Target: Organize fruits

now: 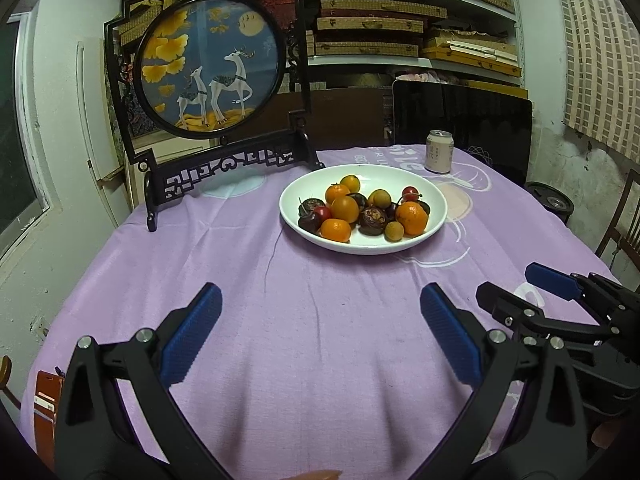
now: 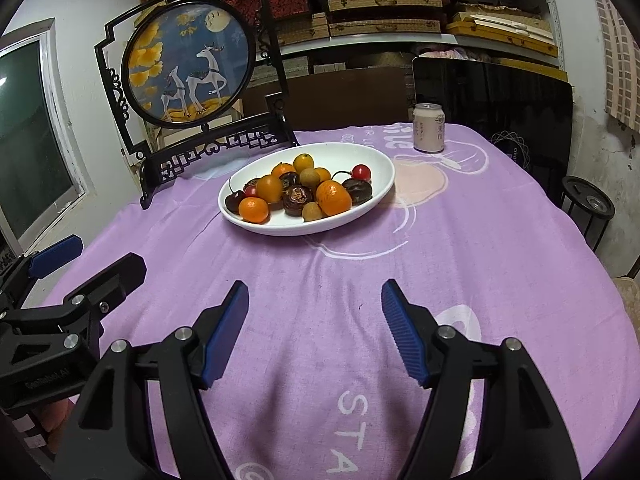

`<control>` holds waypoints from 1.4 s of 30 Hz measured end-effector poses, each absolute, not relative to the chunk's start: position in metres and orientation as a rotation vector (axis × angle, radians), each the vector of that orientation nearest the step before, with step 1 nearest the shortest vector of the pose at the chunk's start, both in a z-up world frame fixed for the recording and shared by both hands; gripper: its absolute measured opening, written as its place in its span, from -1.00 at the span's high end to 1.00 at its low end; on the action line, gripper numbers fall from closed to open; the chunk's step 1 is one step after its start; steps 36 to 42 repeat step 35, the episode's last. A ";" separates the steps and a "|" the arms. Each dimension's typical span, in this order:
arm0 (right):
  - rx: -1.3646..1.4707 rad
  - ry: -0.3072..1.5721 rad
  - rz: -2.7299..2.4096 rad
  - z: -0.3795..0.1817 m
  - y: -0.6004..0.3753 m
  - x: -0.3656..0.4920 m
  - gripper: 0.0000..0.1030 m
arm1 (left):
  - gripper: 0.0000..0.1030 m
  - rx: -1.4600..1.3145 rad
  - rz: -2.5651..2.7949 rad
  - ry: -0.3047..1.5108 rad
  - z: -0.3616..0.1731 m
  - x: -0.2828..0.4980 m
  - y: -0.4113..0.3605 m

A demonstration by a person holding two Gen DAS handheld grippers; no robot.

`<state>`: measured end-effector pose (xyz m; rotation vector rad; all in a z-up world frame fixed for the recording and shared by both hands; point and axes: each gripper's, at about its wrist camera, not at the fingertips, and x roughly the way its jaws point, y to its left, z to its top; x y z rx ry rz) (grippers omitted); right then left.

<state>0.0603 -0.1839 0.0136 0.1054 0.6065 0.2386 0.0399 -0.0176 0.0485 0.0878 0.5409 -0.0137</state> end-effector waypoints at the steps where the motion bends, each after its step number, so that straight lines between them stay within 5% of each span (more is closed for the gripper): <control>1: 0.105 0.606 0.238 0.014 -0.184 0.060 -0.34 | -0.96 0.088 -0.014 0.540 0.049 0.040 -0.017; 42: 0.121 0.607 0.226 0.014 -0.186 0.059 -0.34 | -0.96 0.102 -0.025 0.523 0.048 0.038 -0.021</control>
